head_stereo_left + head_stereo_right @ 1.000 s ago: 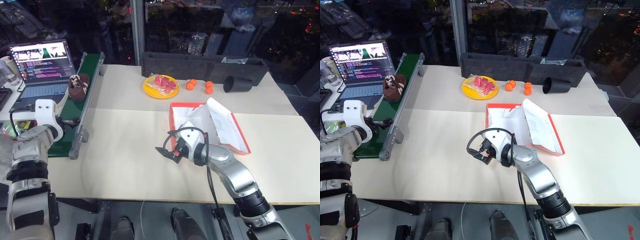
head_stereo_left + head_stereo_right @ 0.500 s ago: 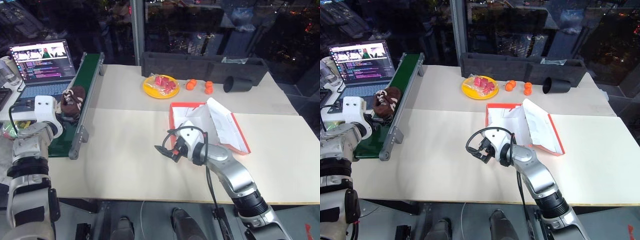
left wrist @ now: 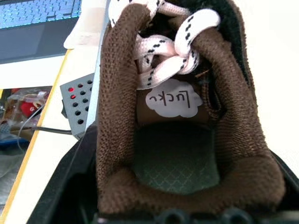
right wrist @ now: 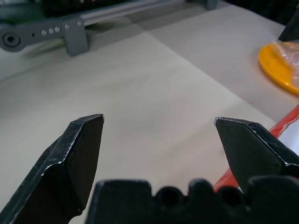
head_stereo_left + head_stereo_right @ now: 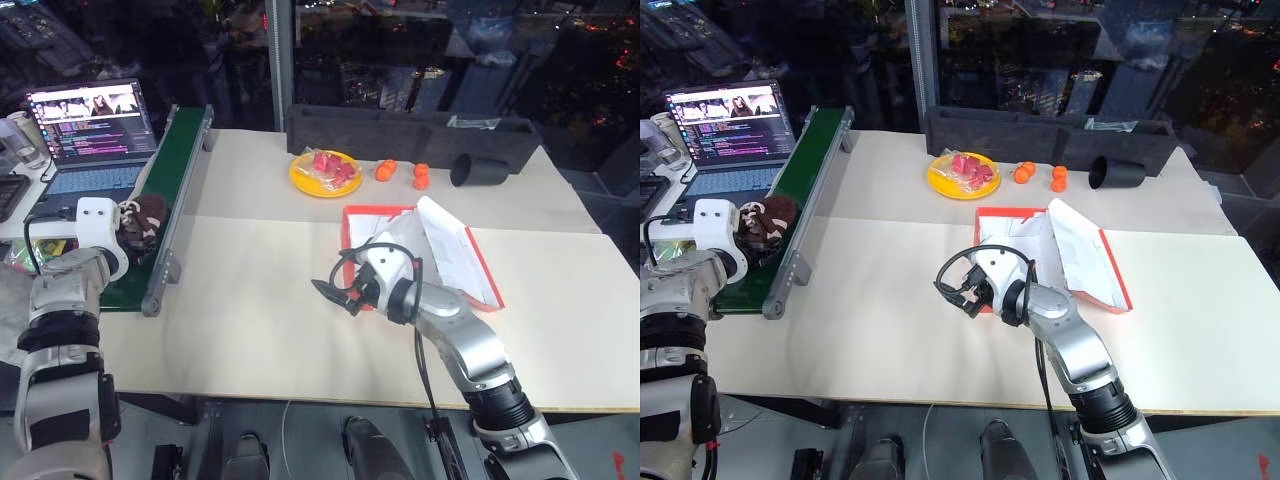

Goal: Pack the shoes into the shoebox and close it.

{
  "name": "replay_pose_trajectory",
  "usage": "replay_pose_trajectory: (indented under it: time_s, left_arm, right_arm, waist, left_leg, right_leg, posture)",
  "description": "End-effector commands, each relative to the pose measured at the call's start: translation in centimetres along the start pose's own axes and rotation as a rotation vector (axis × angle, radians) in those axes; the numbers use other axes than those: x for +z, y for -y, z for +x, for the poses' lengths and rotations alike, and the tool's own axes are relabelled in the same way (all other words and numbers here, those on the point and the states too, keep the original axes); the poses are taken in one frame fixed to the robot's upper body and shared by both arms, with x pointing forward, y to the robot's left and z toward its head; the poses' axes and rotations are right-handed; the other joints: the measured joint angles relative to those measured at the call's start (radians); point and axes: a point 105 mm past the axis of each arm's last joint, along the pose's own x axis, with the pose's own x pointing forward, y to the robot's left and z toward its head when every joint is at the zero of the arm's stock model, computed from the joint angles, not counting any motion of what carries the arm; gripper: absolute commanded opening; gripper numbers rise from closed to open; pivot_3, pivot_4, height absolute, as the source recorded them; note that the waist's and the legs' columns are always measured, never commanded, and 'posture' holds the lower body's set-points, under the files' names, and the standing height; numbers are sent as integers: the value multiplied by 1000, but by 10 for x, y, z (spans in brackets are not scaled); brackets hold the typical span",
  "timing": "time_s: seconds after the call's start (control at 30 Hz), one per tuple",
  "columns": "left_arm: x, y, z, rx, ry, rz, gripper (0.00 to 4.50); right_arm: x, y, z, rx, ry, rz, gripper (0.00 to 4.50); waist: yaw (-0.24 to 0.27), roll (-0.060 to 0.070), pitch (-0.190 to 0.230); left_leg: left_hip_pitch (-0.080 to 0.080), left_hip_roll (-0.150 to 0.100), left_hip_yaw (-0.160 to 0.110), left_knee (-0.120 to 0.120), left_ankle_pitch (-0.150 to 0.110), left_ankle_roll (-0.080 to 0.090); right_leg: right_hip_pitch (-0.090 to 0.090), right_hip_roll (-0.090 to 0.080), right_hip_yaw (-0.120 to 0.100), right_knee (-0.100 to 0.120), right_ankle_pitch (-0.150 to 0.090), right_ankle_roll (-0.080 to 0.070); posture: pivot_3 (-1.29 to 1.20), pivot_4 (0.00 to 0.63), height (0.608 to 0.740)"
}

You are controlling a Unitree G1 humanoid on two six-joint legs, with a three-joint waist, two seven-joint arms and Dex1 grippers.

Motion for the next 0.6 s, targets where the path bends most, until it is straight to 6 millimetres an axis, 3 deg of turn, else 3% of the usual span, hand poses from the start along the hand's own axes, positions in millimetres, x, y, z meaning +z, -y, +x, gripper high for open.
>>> replay_pose_trajectory:
  time_s: [0.03,0.1,0.17,0.27,0.4,0.6]
  left_arm:
    - [31,7,-1,-15,119,-47,2825]
    - [48,11,-4,-23,210,-68,2825]
    - [85,17,-15,-25,424,-110,2825]
    - [119,40,-36,-97,643,-129,2825]
    - [115,90,-38,-252,636,-146,2825]
    - [95,189,-54,-578,573,-92,2825]
  right_arm:
    - [23,5,-2,-16,77,-33,4500]
    - [24,7,-2,-19,77,-34,4500]
    - [26,9,-1,-29,80,-39,4500]
    - [35,19,1,-78,111,-8,4500]
    - [68,57,3,-222,269,427,4500]
    - [111,60,9,-167,376,793,4500]
  waist:
    - [8,0,0]
    - [15,0,0]
    - [17,0,0]
    - [22,-1,1]
    - [17,-1,1]
    - [14,0,1]
  left_leg:
    - [0,0,0,0,0,0]
    - [0,0,0,0,0,0]
    - [-2,0,0,0,0,0]
    - [-6,0,0,0,1,-2]
    - [-7,0,-1,0,3,-5]
    - [-6,0,-5,0,3,-4]
  right_leg:
    - [0,0,0,0,0,0]
    - [0,0,-1,0,0,0]
    - [0,0,-1,-1,0,0]
    - [-3,-1,-2,-2,0,0]
    - [-3,-2,-4,-1,1,-1]
    - [0,-2,-7,1,2,-2]
  posture:
    - [0,150,740]
    - [0,150,740]
    - [0,150,740]
    - [0,150,740]
    - [0,150,740]
    - [0,150,740]
